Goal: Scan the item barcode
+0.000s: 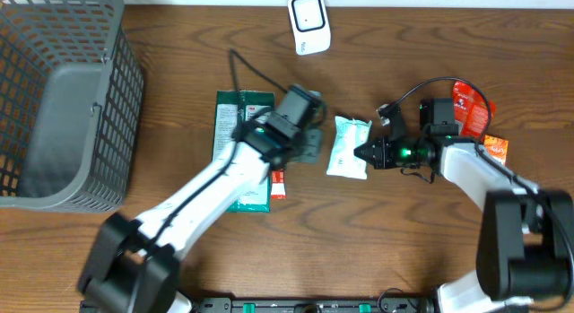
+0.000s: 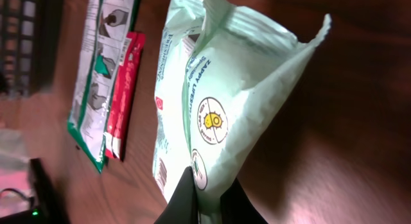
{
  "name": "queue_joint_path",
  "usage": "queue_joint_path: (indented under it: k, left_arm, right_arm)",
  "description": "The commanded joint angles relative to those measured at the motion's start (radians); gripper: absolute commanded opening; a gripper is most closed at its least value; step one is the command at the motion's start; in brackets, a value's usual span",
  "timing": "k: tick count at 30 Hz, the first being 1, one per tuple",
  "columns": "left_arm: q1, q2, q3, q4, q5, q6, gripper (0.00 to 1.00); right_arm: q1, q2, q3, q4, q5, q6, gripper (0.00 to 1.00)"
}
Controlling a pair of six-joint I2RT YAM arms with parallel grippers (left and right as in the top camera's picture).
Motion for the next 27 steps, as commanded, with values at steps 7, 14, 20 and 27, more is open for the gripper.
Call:
queue_joint_path:
  k: [7, 14, 20, 27]
  left_arm:
    - [0.316, -0.146, -0.003, -0.243, -0.177, -0.038, 0.49]
    - [0.485, -0.145, -0.003, -0.262, -0.177, -0.038, 0.70]
    - [0.603, -0.145, -0.003, -0.263, -0.093, -0.067, 0.80]
    - [0.613, -0.145, -0.003, -0.262, -0.094, -0.067, 0.84]
  right_arm:
    - [0.093, -0.316, 0.000, -0.126, 0.365, 0.055, 0.01]
    - [0.224, -0.367, 0.076, -0.209, 0.585, 0.091, 0.01]
    - [0.273, -0.367, 0.325, -0.422, 0.697, 0.084, 0.01]
    - [0.301, -0.282, 0.764, -0.687, 0.782, 0.050, 0.01]
